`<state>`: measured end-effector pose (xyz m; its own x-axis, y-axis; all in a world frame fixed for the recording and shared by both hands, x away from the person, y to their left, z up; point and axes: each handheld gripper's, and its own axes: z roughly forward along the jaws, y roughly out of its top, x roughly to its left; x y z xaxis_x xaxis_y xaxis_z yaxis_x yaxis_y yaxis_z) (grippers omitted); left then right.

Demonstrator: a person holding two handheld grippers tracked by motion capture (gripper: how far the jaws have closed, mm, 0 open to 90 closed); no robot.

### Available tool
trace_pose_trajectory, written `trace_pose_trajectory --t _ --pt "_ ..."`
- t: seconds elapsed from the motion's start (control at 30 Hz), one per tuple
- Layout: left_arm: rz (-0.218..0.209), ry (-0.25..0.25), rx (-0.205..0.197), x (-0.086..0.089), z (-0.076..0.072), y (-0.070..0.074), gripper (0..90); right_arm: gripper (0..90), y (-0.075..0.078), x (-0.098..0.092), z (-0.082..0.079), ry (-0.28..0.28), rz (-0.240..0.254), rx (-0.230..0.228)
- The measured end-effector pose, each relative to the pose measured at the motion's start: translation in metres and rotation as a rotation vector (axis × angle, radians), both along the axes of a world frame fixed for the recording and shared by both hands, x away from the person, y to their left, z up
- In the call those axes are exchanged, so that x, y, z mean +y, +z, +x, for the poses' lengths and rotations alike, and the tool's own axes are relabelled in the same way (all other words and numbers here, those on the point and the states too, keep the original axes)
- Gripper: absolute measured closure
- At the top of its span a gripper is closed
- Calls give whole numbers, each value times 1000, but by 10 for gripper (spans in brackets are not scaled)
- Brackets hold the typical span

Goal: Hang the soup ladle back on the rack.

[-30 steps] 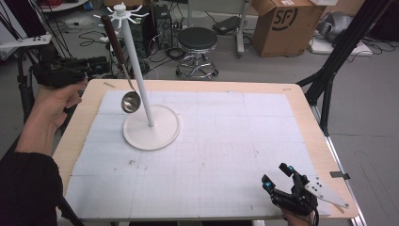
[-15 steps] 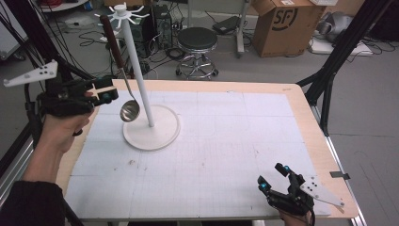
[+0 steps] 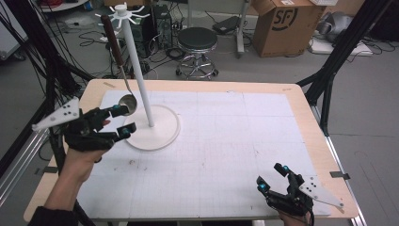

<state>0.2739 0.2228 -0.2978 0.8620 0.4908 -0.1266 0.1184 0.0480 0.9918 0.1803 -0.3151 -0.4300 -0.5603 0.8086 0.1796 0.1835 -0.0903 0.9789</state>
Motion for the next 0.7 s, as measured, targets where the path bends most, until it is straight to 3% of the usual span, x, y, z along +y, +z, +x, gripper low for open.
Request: trace_pose_trajectory --t 0.07,0.2,0.37,0.7 --pt "34 13 -2 -5 -5 -11 276 146 0 0 -1 2 -2 1" --pt "21 15 -18 -12 -18 -29 274 146 1 -2 -2 -7 7 -3" --pt "42 33 -20 -23 -29 -55 271 145 1 -3 -2 -6 5 -4" --pt "-9 105 -37 -26 -55 -98 275 145 2 -3 -3 -7 7 -8"
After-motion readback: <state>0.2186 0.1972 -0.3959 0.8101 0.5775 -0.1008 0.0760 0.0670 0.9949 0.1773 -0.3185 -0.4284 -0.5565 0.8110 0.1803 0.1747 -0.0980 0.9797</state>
